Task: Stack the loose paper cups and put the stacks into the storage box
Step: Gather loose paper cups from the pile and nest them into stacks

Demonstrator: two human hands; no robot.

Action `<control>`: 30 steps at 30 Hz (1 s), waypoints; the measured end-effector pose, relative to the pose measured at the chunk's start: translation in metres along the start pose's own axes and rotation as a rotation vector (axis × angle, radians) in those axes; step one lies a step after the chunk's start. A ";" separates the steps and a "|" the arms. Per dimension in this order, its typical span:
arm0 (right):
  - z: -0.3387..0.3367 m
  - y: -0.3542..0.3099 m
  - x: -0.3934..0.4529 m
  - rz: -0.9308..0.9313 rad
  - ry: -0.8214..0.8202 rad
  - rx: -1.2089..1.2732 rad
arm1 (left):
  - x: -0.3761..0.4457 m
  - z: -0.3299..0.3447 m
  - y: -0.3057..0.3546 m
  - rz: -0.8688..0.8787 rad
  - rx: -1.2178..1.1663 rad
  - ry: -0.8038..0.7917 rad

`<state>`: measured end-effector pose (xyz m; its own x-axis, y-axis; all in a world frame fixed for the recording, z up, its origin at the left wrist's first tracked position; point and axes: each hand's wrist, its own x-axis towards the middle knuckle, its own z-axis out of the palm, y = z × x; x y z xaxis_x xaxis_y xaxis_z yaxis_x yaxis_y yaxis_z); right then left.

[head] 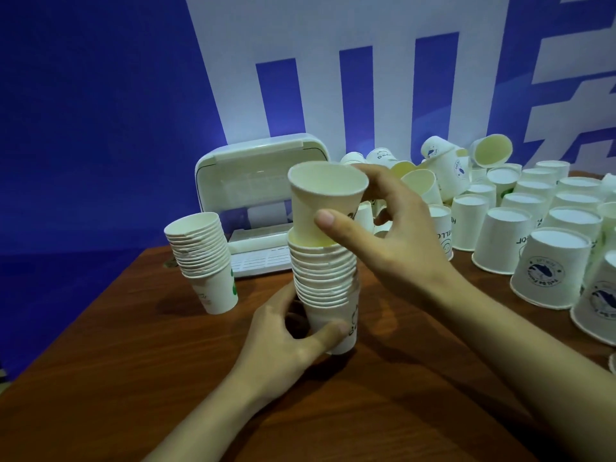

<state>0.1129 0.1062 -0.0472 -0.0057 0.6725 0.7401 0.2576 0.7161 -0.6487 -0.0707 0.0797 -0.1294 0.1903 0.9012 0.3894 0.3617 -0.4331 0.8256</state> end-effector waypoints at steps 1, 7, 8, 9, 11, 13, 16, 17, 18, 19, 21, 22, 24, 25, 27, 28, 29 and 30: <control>-0.001 0.002 0.001 0.012 -0.007 0.031 | 0.000 0.000 0.000 -0.002 -0.003 0.002; -0.019 0.047 0.013 0.135 0.150 -0.120 | 0.000 0.000 0.000 0.005 0.000 -0.019; -0.026 0.060 0.015 0.154 0.148 -0.314 | 0.000 0.000 0.000 0.003 -0.004 -0.024; -0.033 0.075 0.015 0.185 0.115 -0.495 | 0.000 0.000 0.000 0.001 -0.012 -0.026; -0.043 0.096 0.014 0.292 0.004 -0.753 | 0.000 0.001 0.001 -0.004 -0.029 -0.027; -0.047 0.108 0.010 0.403 -0.115 -0.934 | 0.000 0.001 0.002 0.003 -0.036 -0.022; -0.049 0.114 0.008 0.472 -0.178 -1.106 | 0.000 0.001 0.002 0.009 -0.030 -0.030; -0.050 0.114 0.008 0.467 -0.169 -1.150 | -0.001 0.001 0.003 0.007 -0.030 -0.034; -0.050 0.114 0.008 0.457 -0.148 -1.184 | -0.001 0.001 0.003 0.007 -0.029 -0.035; -0.051 0.115 0.009 0.438 -0.118 -1.200 | -0.001 0.001 0.003 0.009 -0.029 -0.032; -0.052 0.114 0.010 0.400 -0.070 -1.198 | -0.002 0.000 0.003 0.012 -0.029 -0.027; -0.052 0.113 0.011 0.398 -0.067 -1.191 | -0.002 0.000 0.003 0.011 -0.029 -0.028; -0.052 0.111 0.012 0.428 -0.098 -1.152 | -0.002 0.000 0.003 0.007 -0.029 -0.034; -0.052 0.109 0.012 0.449 -0.122 -1.128 | -0.002 0.000 0.003 0.006 -0.028 -0.036; -0.053 0.107 0.013 0.480 -0.160 -1.092 | -0.001 0.000 0.003 0.006 -0.026 -0.037; -0.053 0.104 0.013 0.485 -0.161 -1.076 | -0.001 0.000 0.003 0.008 -0.024 -0.038; -0.053 0.101 0.014 0.488 -0.153 -1.059 | -0.001 0.000 0.002 0.009 -0.022 -0.039; -0.053 0.097 0.014 0.487 -0.135 -1.042 | -0.001 0.000 0.002 0.010 -0.018 -0.041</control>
<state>0.1887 0.1757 -0.0904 0.2260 0.8944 0.3860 0.9320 -0.0833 -0.3528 -0.0702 0.0779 -0.1278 0.2312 0.8952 0.3809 0.3433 -0.4414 0.8291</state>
